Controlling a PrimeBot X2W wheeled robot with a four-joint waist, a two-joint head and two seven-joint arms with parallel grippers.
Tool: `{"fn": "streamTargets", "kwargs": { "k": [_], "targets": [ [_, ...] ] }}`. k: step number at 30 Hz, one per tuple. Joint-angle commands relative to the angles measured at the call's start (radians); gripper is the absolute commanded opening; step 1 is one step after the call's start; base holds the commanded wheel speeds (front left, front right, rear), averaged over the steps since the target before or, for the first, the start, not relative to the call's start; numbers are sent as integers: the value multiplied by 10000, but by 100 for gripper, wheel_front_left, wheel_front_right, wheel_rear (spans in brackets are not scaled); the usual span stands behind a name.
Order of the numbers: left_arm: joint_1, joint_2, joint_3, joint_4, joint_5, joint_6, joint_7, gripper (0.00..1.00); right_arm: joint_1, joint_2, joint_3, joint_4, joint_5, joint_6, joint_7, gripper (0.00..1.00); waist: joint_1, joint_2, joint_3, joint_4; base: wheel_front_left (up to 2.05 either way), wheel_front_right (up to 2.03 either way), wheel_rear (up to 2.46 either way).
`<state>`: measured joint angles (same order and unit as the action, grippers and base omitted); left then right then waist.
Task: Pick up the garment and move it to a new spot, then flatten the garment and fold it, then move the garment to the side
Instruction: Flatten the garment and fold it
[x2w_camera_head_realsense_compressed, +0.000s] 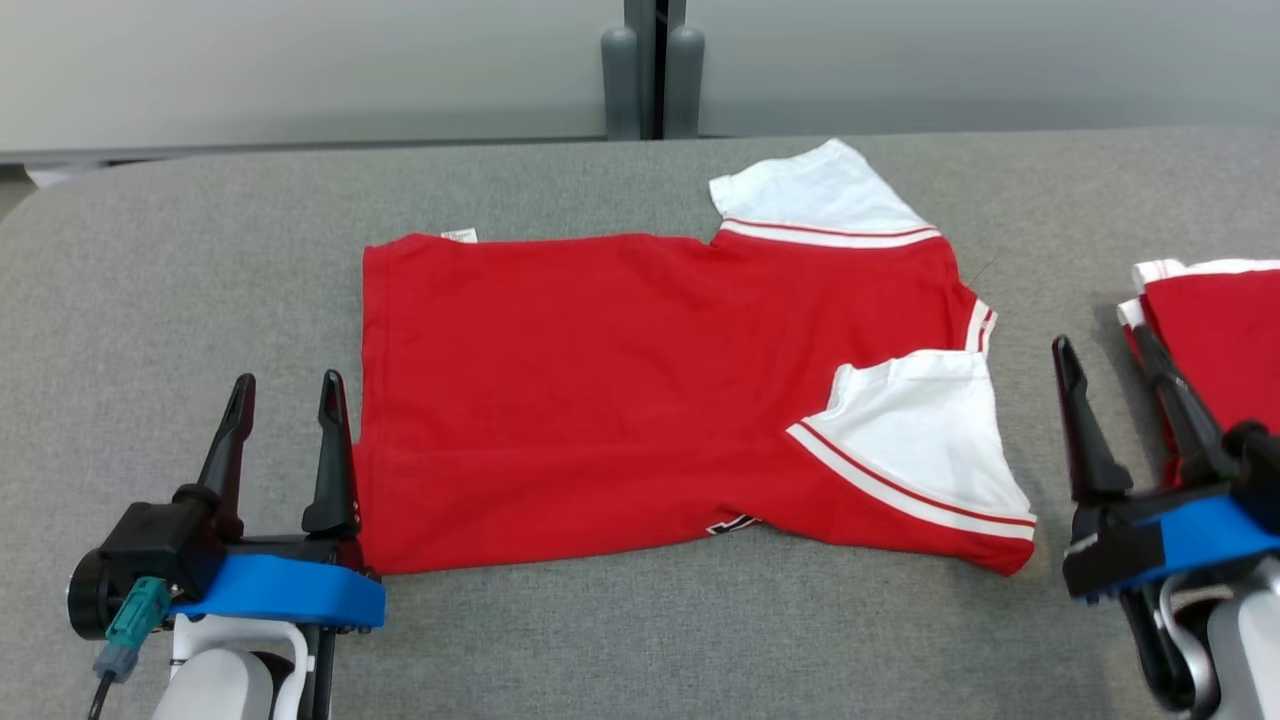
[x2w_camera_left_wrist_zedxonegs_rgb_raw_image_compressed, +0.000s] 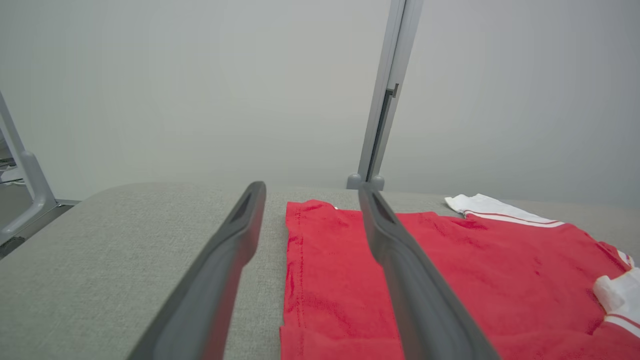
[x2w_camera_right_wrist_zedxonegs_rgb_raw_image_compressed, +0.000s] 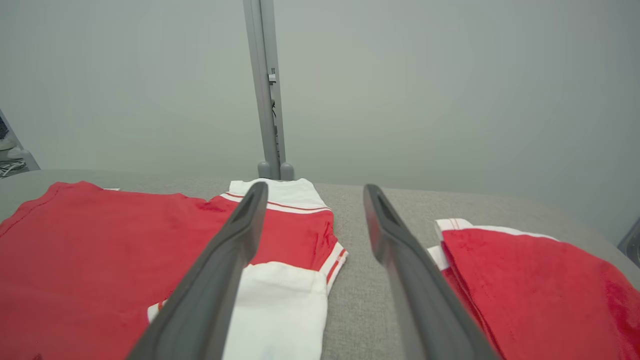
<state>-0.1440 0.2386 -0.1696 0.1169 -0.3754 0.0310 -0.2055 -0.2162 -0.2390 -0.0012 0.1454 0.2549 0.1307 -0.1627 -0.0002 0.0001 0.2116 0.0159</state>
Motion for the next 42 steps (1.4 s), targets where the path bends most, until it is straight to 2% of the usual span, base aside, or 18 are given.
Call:
{"fn": "streamTargets", "kwargs": {
  "k": [1, 6, 11, 25, 31, 36, 42],
  "targets": [
    [94, 43, 12, -104, 161, 125, -112, 100, 410, 165, -131, -437, -194, 1, 203, 100, 2, -1, -184, -106, 0, 0, 0],
    [491, 164, -128, -156, 481, 370, -51, 100, 1647, 771, -563, -1890, -613, 1, 1002, 100, 2, -1, -485, -134, 0, 0, 0],
    [926, 239, -259, -118, 526, 458, 174, 100, 2483, 1244, -707, -2633, -737, 1, 1453, 100, 2, -1, -614, -162, 0, 0, 0],
    [1007, 368, -279, -199, 397, 576, 444, 100, 2635, 1428, -603, -2917, -725, 1, 1779, 100, 2, -1, -582, -142, 0, 0, 0],
    [1024, 226, -596, 529, 120, 400, 1231, 100, 2608, 1377, -508, -2127, -714, 1, 2036, 100, 2, -1, -270, -105, 0, 0, 0],
    [1096, -85, -603, 1698, -609, 61, 1794, 100, 2513, 1335, -375, -563, -486, 1, 1989, 100, 2, -1, 9, -85, 0, 0, 0],
    [830, -171, -605, 2725, -1197, -333, 2408, 100, 1756, 1264, -254, 1234, -201, 1, 1763, 100, 2, -1, 321, -84, 0, 0, 0]
  ]
}}
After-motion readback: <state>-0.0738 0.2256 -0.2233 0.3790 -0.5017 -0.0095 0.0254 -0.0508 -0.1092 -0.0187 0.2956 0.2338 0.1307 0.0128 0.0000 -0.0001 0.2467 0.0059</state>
